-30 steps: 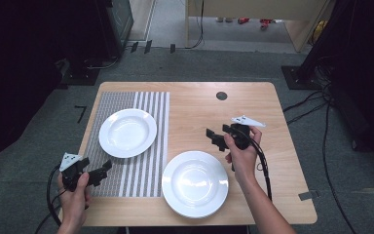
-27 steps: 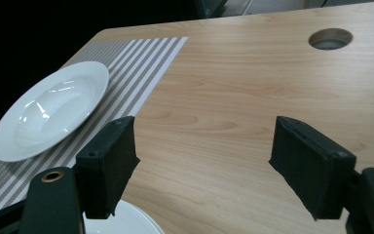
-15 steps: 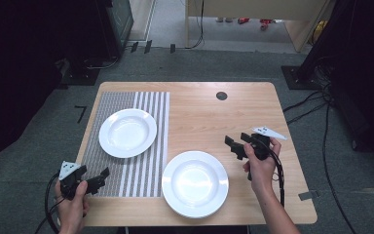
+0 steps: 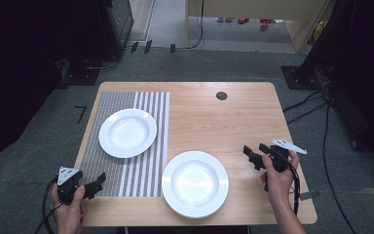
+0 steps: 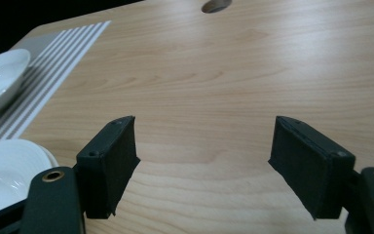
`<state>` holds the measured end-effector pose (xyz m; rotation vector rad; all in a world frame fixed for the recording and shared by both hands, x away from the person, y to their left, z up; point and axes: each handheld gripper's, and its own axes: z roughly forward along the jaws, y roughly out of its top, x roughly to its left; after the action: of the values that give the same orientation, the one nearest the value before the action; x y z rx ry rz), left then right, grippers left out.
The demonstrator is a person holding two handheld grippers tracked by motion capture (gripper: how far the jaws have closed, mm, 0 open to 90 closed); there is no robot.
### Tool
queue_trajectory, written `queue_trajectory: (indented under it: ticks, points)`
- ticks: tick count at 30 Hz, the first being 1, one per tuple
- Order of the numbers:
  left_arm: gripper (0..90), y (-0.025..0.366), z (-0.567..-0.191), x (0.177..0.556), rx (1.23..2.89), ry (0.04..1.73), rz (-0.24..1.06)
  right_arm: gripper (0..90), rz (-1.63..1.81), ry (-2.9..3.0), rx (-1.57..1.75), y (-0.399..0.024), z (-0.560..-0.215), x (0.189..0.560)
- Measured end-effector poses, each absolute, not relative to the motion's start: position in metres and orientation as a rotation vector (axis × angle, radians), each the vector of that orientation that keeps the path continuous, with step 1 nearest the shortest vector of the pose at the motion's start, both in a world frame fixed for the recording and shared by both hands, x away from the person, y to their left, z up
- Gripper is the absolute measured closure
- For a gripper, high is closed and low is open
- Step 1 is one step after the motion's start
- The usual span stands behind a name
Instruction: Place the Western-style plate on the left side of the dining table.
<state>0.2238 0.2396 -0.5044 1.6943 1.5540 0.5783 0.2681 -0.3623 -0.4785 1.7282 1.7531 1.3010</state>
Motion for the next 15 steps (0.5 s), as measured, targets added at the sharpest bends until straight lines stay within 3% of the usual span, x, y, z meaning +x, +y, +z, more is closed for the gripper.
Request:
queue_trajectory:
  ticks: [15]
  points:
    - [9.8,0.236,-0.514,0.223,1.747,1.567,0.595,25.1,1.164,1.705,1.807,-0.409,-0.506,0.234]
